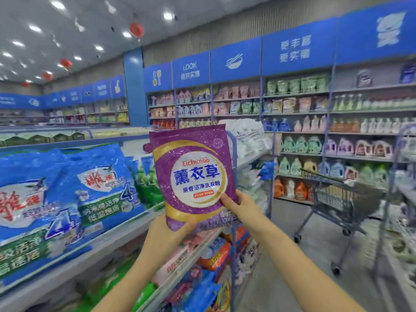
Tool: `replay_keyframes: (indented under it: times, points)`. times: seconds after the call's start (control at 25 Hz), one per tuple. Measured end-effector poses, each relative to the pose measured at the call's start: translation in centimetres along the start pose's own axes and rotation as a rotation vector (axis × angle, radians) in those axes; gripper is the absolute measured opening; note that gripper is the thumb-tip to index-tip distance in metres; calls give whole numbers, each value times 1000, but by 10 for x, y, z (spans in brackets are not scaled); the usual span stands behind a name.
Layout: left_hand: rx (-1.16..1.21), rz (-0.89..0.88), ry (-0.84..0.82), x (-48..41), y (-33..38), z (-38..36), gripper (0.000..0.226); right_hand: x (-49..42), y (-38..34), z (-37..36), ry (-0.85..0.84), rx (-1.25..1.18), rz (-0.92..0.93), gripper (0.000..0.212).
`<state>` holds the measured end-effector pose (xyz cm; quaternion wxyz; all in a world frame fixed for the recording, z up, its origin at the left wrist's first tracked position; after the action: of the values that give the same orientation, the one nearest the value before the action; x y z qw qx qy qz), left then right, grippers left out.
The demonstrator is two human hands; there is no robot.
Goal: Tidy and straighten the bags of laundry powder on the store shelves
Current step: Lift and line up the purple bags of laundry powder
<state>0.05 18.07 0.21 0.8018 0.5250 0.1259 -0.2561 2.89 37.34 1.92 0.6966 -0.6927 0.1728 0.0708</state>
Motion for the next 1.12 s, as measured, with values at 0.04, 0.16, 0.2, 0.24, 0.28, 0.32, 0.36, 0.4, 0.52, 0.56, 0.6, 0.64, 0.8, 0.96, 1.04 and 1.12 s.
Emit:
replay_keyframes:
  times: [0.04, 0.16, 0.2, 0.24, 0.28, 0.32, 0.36, 0.4, 0.52, 0.56, 0.6, 0.64, 0.8, 0.96, 1.04, 1.12]
  points:
    - [9, -3, -18, -16, 5, -25, 52, -14, 4, 25, 4, 4, -11, 16]
    - [20, 36, -48, -65, 7, -92, 37, -59, 17, 93, -19, 3, -31, 32]
    - [24, 61, -59, -80, 6, -110, 36, -73, 22, 111, -25, -2, -35, 33]
    - [48, 82, -70, -95, 6, -126, 31, -88, 29, 126, -26, -7, -40, 34]
    - [87, 92, -69, -110, 4, -140, 24, -102, 35, 140, -24, -8, -42, 34]
    - [121, 96, -54, -125, 3, -153, 21, -116, 42, 152, -20, -6, -41, 34]
    - [145, 105, -38, -143, -2, -166, 21, -132, 48, 164, -18, -9, -40, 31]
    - [166, 121, -33, -159, -8, -178, 21, -149, 56, 176, -16, -12, -40, 27]
    - [223, 148, -67, -207, -27, -212, 25, -200, 74, 211, -5, 6, -40, 12]
    - [235, 141, -75, -226, -33, -221, 34, -221, 81, 223, 0, 18, -42, 10]
    - [241, 131, -84, -246, -38, -230, 39, -240, 85, 233, -1, 27, -46, 11]
    - [241, 124, -97, -265, -43, -239, 40, -260, 91, 243, -6, 46, -60, 13]
    - [150, 101, -85, -337, -64, -264, 41, -335, 114, 274, -41, 97, -95, 42]
    - [-26, 74, -5, -391, -84, -274, 29, -399, 128, 285, -96, 152, -104, 32]
    - [-181, 42, 88, -415, -92, -276, 27, -433, 133, 285, -149, 147, -68, 11]
    - [-282, 80, 204, -432, -101, -271, 31, -461, 135, 282, -169, 224, 31, 5]
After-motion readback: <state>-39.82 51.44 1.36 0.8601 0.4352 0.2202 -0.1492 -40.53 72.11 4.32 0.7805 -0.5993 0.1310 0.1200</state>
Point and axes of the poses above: each hand's wrist, its own x-axis away from the middle knuckle, its own z-axis out of the back of the hand, y = z × x, the point moved 6 cm from there along -x, towards the middle knuckle, and after that the axes turned 11 degrees about -x, right-handed, at the moved point
